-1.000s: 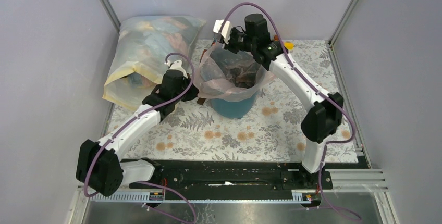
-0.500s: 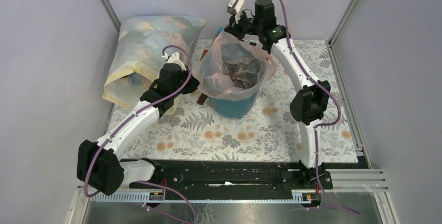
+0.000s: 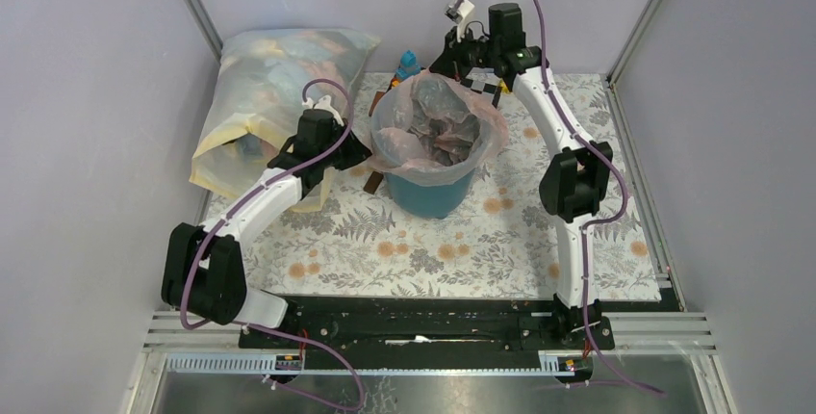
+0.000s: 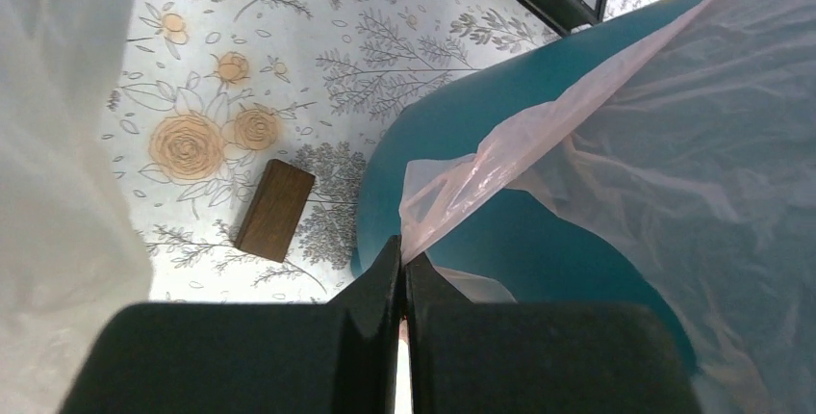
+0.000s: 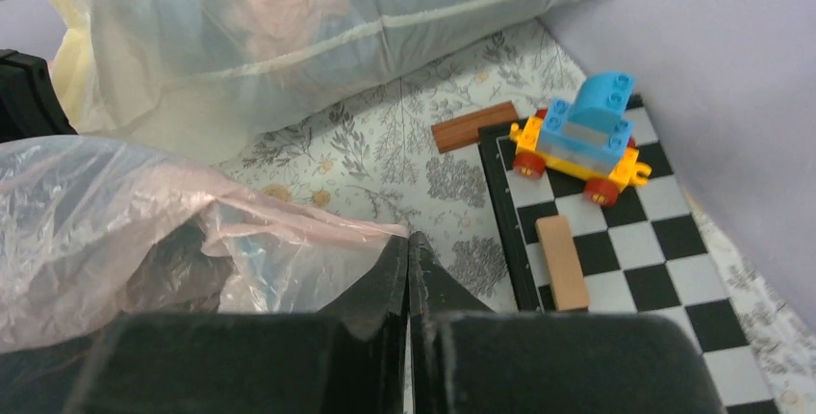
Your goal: Put the trash bags into the trash bin
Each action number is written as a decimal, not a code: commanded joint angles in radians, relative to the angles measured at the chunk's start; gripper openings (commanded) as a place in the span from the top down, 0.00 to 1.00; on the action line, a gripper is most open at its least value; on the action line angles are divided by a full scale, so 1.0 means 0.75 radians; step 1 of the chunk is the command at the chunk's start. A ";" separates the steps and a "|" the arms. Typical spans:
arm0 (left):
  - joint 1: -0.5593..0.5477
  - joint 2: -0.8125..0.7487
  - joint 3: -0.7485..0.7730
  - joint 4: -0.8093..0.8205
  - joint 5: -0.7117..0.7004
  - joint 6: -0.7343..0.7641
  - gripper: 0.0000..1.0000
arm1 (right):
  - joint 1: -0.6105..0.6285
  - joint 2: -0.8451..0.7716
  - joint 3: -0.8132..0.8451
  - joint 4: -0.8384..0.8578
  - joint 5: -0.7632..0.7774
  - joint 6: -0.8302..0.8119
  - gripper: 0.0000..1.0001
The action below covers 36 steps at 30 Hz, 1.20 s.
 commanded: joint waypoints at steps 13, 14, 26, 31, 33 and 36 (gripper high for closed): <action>0.007 0.011 0.018 0.078 0.105 -0.004 1.00 | -0.099 -0.167 0.063 -0.049 0.168 0.230 0.23; 0.007 0.006 0.022 0.071 0.103 0.002 1.00 | -0.099 -0.216 0.035 -0.039 0.189 0.230 0.17; 0.007 -0.053 0.018 0.047 0.108 0.015 1.00 | -0.099 -0.769 -0.520 -0.105 0.371 0.408 0.24; 0.007 -0.076 0.010 0.046 0.126 0.009 1.00 | -0.100 -0.971 -0.762 -0.166 0.436 0.425 0.26; 0.007 -0.084 0.004 0.048 0.126 0.006 1.00 | -0.099 -1.015 -0.826 -0.206 0.463 0.430 0.28; 0.007 -0.088 -0.003 0.046 0.127 0.008 1.00 | -0.099 -1.045 -0.891 -0.257 0.483 0.431 0.31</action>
